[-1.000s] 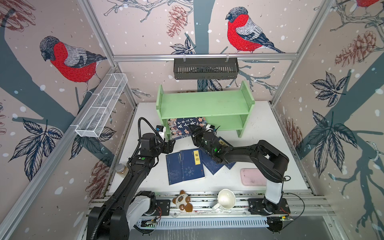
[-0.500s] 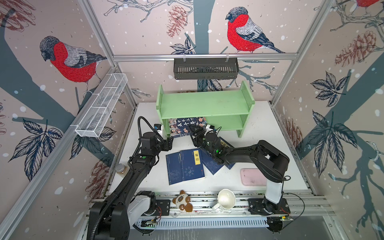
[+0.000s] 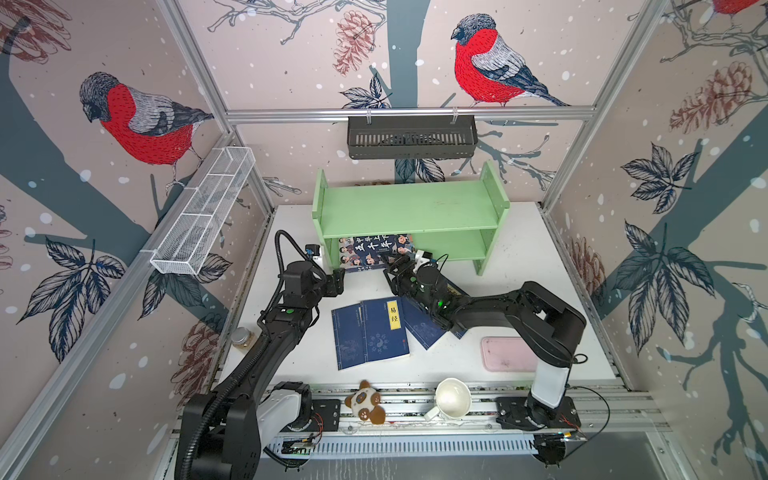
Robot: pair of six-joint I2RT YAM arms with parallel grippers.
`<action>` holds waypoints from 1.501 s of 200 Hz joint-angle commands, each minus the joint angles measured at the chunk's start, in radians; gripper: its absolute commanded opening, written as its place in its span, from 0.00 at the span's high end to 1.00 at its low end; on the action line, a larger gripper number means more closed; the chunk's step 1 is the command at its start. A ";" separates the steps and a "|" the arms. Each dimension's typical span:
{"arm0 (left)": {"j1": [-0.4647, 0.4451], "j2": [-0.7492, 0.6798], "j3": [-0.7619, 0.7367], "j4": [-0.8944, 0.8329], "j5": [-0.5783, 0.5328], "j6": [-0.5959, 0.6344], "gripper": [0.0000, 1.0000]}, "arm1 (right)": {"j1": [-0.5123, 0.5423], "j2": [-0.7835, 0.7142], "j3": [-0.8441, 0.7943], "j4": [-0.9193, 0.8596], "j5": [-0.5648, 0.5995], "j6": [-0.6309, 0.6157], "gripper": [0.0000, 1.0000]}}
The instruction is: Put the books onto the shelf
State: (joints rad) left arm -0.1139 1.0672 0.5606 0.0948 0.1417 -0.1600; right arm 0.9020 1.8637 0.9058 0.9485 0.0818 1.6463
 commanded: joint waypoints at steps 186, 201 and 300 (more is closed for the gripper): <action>0.016 -0.108 -0.074 -0.003 0.000 0.198 0.24 | -0.071 -0.309 -0.163 -0.386 -0.056 -0.291 0.55; 0.016 -0.107 -0.082 0.028 -0.003 0.198 0.24 | -0.100 -0.362 -0.190 -0.422 -0.051 -0.330 0.62; 0.016 -0.065 -0.119 0.153 -0.012 0.195 0.21 | -0.266 -0.393 -0.222 -0.370 -0.173 -0.500 0.85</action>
State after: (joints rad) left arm -0.1009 0.9897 0.4458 0.1749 0.1284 0.0208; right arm 0.6453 1.4494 0.6685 0.5125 -0.0547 1.1980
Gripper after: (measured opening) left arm 0.787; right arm 0.162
